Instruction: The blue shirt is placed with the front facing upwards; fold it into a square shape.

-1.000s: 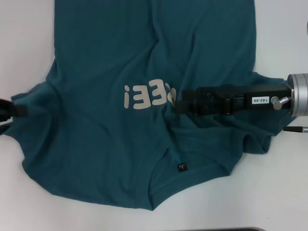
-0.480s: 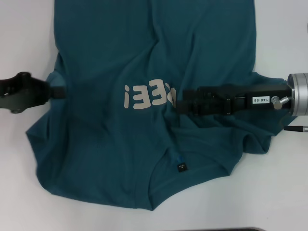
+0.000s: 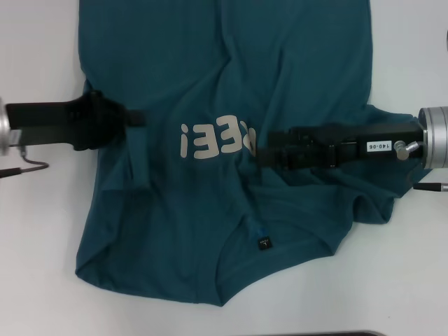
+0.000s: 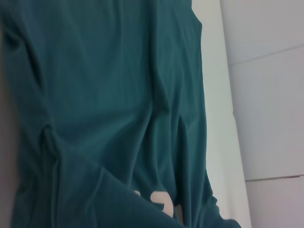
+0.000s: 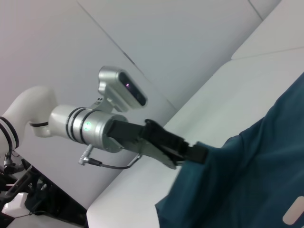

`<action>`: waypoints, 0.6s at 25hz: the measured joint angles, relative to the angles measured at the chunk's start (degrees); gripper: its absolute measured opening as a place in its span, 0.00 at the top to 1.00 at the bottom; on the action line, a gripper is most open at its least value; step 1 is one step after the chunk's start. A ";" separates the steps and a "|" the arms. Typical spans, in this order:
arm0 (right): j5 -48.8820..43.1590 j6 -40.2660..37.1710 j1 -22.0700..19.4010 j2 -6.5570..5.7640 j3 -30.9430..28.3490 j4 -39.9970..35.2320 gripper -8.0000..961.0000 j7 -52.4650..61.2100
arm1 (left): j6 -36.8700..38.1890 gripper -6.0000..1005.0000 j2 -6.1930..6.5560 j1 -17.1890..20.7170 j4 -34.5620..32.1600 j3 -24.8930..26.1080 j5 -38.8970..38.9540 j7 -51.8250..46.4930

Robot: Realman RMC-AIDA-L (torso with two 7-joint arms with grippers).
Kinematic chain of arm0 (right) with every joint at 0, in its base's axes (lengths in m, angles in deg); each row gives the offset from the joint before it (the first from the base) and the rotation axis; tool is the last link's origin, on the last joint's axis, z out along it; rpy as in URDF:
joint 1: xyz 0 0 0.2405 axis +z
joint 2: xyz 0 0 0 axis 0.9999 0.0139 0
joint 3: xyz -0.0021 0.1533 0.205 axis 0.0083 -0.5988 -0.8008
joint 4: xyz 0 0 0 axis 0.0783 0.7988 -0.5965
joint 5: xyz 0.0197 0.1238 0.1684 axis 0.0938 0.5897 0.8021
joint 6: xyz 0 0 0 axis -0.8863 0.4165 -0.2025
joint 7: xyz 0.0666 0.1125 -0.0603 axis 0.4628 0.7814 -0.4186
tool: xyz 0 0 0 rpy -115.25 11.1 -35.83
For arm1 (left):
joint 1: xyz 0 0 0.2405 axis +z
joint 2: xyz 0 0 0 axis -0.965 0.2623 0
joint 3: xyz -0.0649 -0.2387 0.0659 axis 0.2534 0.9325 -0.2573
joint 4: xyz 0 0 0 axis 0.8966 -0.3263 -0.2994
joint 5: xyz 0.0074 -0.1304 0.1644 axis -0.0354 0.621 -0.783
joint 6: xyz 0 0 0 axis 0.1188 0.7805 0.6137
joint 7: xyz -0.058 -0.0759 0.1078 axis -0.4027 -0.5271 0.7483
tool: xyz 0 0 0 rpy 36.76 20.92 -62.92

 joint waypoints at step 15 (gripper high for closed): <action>-0.40 0.09 0.38 0.00 -0.80 0.08 0.02 0.49 | 4.75 0.71 1.62 -0.89 -1.48 -3.28 3.07 7.85</action>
